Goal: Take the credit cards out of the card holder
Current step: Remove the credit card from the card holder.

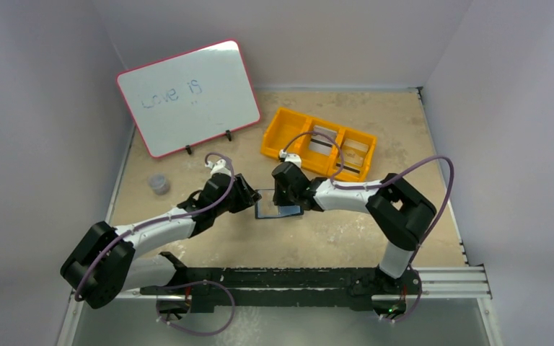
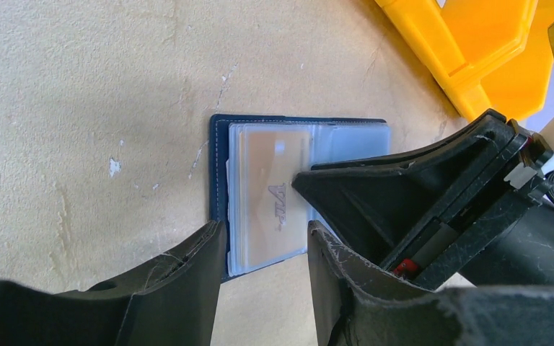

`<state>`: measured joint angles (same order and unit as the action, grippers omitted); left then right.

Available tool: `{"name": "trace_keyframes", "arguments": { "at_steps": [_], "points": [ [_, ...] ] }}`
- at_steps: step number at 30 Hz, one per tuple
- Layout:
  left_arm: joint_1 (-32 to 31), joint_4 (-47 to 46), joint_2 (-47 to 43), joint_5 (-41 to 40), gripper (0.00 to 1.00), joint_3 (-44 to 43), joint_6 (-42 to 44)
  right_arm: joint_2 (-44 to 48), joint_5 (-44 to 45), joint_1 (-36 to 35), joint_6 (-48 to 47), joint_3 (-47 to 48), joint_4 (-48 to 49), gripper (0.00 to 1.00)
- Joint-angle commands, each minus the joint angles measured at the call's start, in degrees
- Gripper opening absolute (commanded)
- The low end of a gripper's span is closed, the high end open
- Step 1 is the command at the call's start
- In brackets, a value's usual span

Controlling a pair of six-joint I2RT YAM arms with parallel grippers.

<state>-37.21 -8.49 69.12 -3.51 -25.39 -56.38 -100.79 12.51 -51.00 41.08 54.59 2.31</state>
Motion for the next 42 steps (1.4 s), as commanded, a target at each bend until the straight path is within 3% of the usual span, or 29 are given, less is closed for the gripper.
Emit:
{"name": "trace_keyframes", "arguments": {
  "at_steps": [1,8,16,36,42],
  "points": [
    [-0.23,-1.43,0.42,-0.85,0.45,-1.37,0.83,-2.79,-0.88,0.00,1.14,-3.06,-4.34,0.20],
    [-0.21,-1.88,1.27,0.81,0.45,-1.94,1.44,-1.36,-9.89,4.10,0.49,-7.94,5.14,0.00],
    [-1.04,-3.48,3.43,2.64,0.45,-3.10,2.19,-2.56,-23.42,10.75,0.68,-14.00,15.40,0.00],
    [-4.21,-7.11,9.95,0.97,0.45,-4.52,-0.45,-7.18,-26.30,15.90,4.15,-18.05,18.78,0.00],
    [-4.93,-12.71,11.09,3.46,0.44,-4.25,-2.13,-7.83,-26.71,15.95,4.04,-17.85,19.04,0.00]
  ]
}}
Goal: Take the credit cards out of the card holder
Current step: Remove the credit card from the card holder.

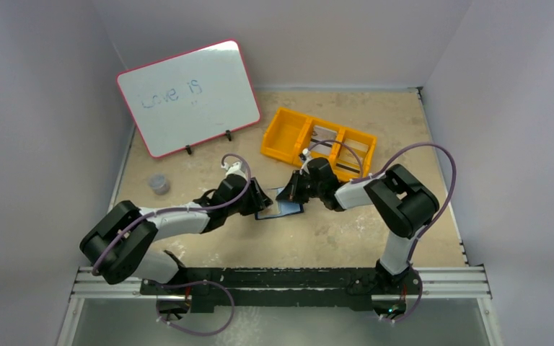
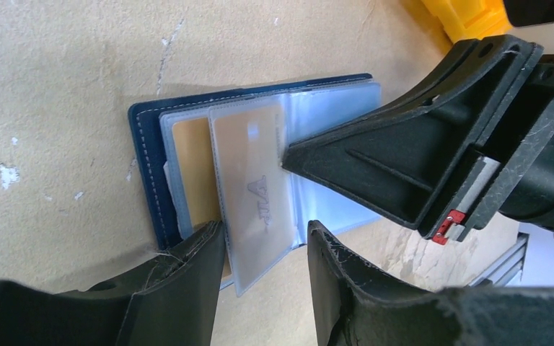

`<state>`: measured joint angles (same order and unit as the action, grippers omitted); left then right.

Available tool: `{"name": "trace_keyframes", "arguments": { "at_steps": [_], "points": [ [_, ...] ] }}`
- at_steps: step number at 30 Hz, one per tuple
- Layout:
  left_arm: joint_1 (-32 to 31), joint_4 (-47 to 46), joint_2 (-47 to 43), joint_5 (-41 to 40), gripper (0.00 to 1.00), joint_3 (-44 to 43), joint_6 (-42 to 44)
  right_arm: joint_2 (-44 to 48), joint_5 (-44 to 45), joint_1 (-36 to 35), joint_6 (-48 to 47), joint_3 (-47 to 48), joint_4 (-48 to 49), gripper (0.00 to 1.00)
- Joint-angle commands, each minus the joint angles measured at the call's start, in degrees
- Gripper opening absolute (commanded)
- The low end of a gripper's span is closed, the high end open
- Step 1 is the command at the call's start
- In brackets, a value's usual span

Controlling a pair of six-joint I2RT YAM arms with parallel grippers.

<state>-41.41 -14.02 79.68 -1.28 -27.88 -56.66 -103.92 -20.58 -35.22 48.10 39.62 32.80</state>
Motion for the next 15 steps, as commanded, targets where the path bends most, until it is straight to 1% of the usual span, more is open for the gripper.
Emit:
{"name": "trace_keyframes", "arguments": {
  "at_steps": [1,4,7,9,12,13,15],
  "points": [
    [-1.11,-8.78,0.63,1.80,0.44,-1.63,-2.04,-4.67,6.35,0.19,-3.06,-2.88,-11.44,0.00],
    [-1.63,-13.14,1.15,3.58,0.43,-1.69,-2.65,-4.59,6.11,0.24,-3.46,-2.67,-11.47,0.00],
    [-1.98,-14.54,1.84,3.86,0.42,-2.51,-2.61,-3.32,6.55,0.16,-4.96,-2.69,-11.07,0.00],
    [-1.98,-13.40,2.77,3.66,0.42,-3.91,-1.97,-0.82,6.68,0.20,-5.77,-2.80,-10.70,0.05],
    [-2.11,-10.22,3.83,2.77,0.41,-5.81,-0.30,5.25,7.63,0.19,-6.05,-3.00,-11.14,0.17],
    [-2.18,-9.82,3.91,2.43,0.40,-6.08,-0.07,7.34,8.26,0.19,-6.00,-2.88,-12.42,0.19],
    [-2.21,-9.50,4.13,1.96,0.40,-6.58,0.29,11.63,11.90,0.24,-5.93,-1.93,-16.62,0.20]
  ]
}}
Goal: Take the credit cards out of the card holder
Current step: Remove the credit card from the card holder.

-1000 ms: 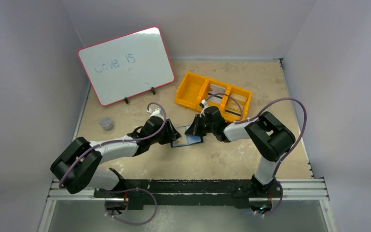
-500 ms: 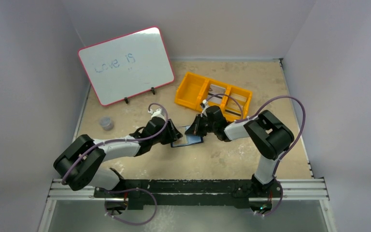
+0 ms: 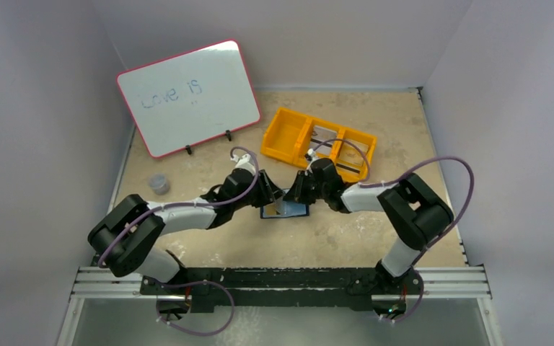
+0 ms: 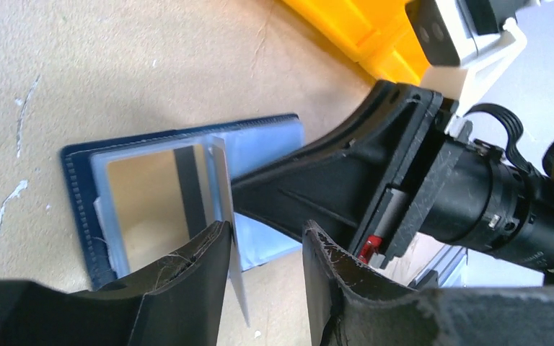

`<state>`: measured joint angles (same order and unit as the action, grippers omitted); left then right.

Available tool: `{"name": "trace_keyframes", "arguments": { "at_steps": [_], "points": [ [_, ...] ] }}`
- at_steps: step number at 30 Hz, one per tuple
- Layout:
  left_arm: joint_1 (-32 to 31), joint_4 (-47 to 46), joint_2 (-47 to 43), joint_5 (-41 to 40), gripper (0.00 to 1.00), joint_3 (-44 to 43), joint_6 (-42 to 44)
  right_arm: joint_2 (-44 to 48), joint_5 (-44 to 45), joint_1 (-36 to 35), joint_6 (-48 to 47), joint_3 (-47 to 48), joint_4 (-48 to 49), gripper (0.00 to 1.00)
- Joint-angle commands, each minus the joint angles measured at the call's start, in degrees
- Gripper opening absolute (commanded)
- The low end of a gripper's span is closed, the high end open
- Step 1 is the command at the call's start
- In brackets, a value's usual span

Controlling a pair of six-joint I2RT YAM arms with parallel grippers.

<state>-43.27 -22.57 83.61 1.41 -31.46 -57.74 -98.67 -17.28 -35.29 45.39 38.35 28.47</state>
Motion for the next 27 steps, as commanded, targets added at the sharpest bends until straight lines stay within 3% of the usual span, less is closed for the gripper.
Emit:
{"name": "trace_keyframes", "arguments": {
  "at_steps": [1,10,18,22,27],
  "points": [
    [-0.39,-0.84,0.48,-0.64,0.40,-3.34,1.54,7.74,10.35,0.26,-3.20,-0.23,-14.70,0.21],
    [-1.61,-5.28,6.98,3.30,0.40,-5.76,0.55,14.65,13.87,0.22,-2.06,-0.72,-20.50,0.22],
    [-4.81,-7.05,9.82,5.06,0.39,-9.60,0.43,26.78,26.54,0.26,4.11,-5.07,-28.62,0.29],
    [-5.91,-7.00,11.41,4.99,0.39,-11.13,0.50,34.37,27.34,0.25,4.88,-8.25,-28.29,0.37],
    [-6.09,-7.91,13.92,5.08,0.36,-10.90,-0.72,39.74,26.16,0.26,5.54,-10.16,-28.18,0.38]
  ]
}}
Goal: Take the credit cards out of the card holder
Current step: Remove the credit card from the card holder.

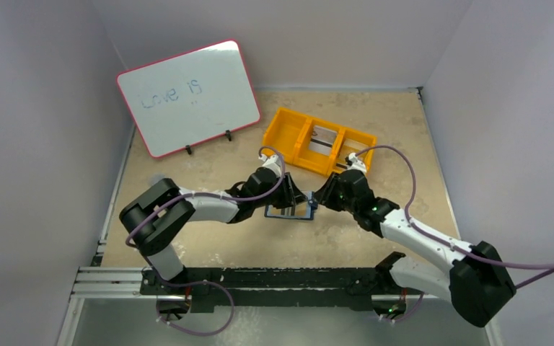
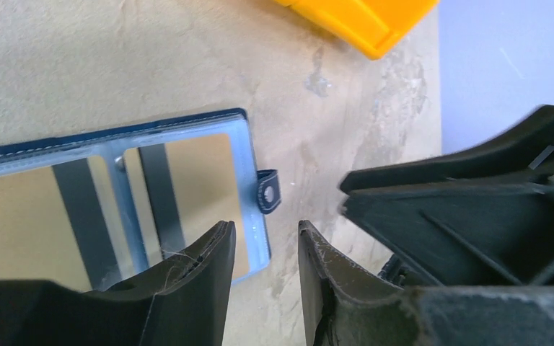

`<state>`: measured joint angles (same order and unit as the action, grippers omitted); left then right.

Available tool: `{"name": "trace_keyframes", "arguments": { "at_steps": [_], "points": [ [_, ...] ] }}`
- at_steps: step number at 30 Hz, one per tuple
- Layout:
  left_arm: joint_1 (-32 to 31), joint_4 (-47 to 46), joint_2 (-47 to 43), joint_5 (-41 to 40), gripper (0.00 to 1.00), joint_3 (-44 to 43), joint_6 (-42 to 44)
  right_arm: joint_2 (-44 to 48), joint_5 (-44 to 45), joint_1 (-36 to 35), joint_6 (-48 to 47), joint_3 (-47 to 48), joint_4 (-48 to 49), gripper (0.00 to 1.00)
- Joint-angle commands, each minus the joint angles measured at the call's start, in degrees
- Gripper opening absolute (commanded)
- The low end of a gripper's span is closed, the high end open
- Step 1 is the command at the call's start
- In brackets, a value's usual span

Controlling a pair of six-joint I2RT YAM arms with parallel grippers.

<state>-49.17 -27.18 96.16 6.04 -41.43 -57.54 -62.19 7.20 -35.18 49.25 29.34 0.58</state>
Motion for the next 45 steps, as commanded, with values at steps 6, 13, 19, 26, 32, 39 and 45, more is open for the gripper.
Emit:
{"name": "trace_keyframes", "arguments": {
  "at_steps": [6,13,19,26,32,39,45],
  "points": [
    [-0.32,-0.60,-5.60,-5.77,0.36,1.73,0.50,1.90,-6.33,0.20,-1.10,-1.37,5.26,0.39],
    [-0.32,11.63,-8.76,-13.14,0.39,-0.40,3.71,-7.16,-14.00,0.15,-5.10,1.32,11.49,0.36],
    [-0.29,9.14,-7.03,-12.30,0.40,0.85,2.44,-14.69,-11.48,0.18,-6.10,3.54,9.80,0.35],
    [-0.34,8.02,-4.71,-9.26,0.40,-0.29,2.96,-17.71,-8.27,0.15,-6.24,4.94,6.01,0.36],
    [-0.32,7.82,-2.25,-6.02,0.39,-1.20,3.22,-21.57,-5.59,0.19,-4.17,5.42,2.53,0.35],
    [-0.32,10.64,0.46,-5.91,0.40,-2.52,3.05,-25.30,-4.62,0.19,-3.01,3.51,3.82,0.21],
    [-0.32,13.47,1.48,-9.88,0.39,-2.13,1.73,-29.01,-6.06,0.20,-2.48,1.99,6.38,0.13]
  ]
}}
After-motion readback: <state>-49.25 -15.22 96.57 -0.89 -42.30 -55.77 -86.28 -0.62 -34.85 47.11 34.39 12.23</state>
